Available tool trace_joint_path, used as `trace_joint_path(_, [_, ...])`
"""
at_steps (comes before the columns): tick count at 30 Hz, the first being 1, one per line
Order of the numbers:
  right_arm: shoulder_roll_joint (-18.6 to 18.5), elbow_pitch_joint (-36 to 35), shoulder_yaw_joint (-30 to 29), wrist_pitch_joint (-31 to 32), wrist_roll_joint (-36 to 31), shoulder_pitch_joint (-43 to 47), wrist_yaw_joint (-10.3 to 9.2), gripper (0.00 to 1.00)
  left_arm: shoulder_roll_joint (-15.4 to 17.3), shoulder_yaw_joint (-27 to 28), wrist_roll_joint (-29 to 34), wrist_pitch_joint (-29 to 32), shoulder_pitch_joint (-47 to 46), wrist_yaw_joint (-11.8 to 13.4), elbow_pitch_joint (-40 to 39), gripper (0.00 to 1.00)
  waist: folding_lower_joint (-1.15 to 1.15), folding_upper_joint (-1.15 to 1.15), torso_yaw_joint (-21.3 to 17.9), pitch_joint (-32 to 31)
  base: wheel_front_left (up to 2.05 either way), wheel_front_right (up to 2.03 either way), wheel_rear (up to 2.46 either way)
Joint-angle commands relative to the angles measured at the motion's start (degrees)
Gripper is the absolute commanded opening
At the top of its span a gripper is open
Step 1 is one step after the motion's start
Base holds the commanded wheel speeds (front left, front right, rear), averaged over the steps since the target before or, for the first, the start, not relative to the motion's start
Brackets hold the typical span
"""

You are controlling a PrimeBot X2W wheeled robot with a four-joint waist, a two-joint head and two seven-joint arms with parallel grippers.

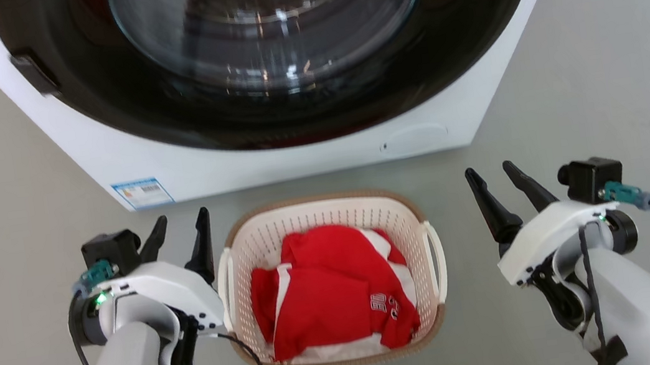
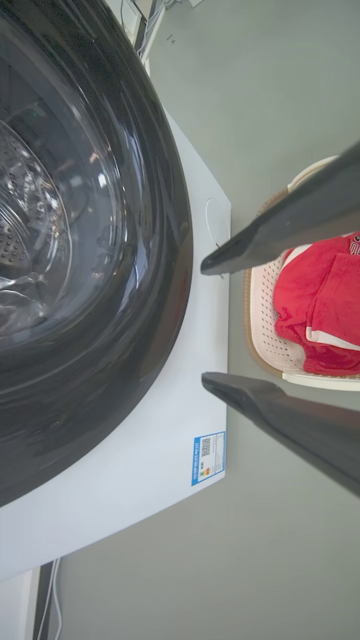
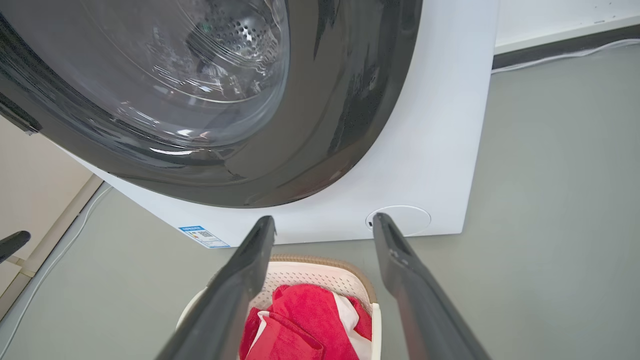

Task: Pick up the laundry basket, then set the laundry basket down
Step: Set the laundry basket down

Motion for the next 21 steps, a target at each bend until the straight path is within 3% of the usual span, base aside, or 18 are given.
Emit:
trace_joint_path(1, [0.6, -2.3, -0.8, -0.8, -1.9, 2.2, 0.35, 1.00, 0.9, 2.3, 1.2, -0.3, 1.2, -0.4, -2.6, 1.00, 0.00, 0.00, 0.1, -3.3, 0.00, 0.00, 0.00])
trace_joint_path(11, [1.4, -11.7, -10.3, -0.8, -12.6, 9.3, 0.35, 1.00, -0.5, 6.0, 6.2, -0.3, 7.9, -0.7, -13.3, 1.00, 0.00, 0.00, 0.7, -8.6, 0.00, 0.00, 0.00])
trace_joint_path(21, [2.8, -18.7, -17.3, -0.8, -18.6, 14.6, 0.35, 1.00, -1.4, 8.2, 8.3, -0.3, 12.0, -0.8, -20.4, 1.00, 0.00, 0.00, 1.3, -10.8, 0.00, 0.00, 0.00])
